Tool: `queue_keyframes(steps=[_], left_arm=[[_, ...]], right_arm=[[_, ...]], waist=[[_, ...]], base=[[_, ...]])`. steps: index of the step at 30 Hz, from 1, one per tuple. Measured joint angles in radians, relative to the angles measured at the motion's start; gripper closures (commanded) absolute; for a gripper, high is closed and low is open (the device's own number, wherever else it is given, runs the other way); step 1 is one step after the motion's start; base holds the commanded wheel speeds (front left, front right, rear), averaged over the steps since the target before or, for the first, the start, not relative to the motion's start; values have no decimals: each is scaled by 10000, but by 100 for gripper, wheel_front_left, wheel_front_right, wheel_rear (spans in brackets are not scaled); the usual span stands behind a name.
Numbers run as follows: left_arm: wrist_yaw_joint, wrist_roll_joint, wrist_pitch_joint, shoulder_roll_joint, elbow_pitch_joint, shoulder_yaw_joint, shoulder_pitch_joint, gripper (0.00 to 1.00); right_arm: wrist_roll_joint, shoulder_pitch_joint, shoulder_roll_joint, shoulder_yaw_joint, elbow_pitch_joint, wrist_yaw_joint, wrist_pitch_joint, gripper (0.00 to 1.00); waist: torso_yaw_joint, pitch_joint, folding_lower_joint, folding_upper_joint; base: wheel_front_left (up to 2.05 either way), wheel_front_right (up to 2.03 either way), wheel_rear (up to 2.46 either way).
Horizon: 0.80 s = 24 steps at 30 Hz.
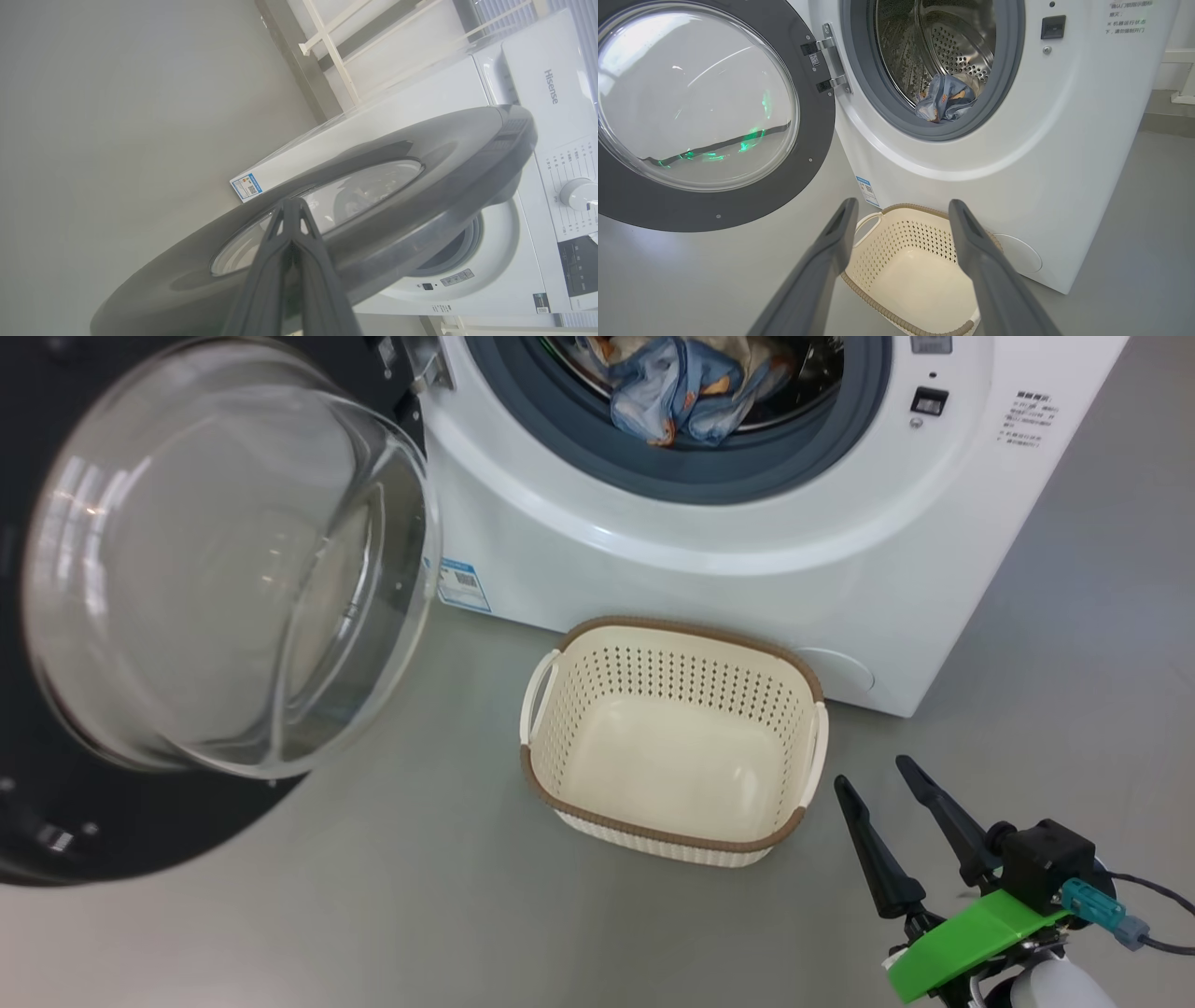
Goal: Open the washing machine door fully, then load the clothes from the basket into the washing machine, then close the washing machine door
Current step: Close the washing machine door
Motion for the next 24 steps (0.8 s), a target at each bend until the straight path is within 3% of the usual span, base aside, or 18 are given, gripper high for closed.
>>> queue_keyframes(steps=[16, 24], left_arm=[[-2, -614, 2067, -431, -2656, -723, 888, 100], [-2, -621, 2692, -907, -4086, -1271, 1120, 100]], right_arm=[[19, 458, 293, -357, 10, 0, 0, 0], [33, 679, 334, -579, -33, 0, 0, 0]], waist=[[13, -725, 0, 0], [-253, -827, 0, 0]], base=[[0, 0, 0], [0, 0, 0]])
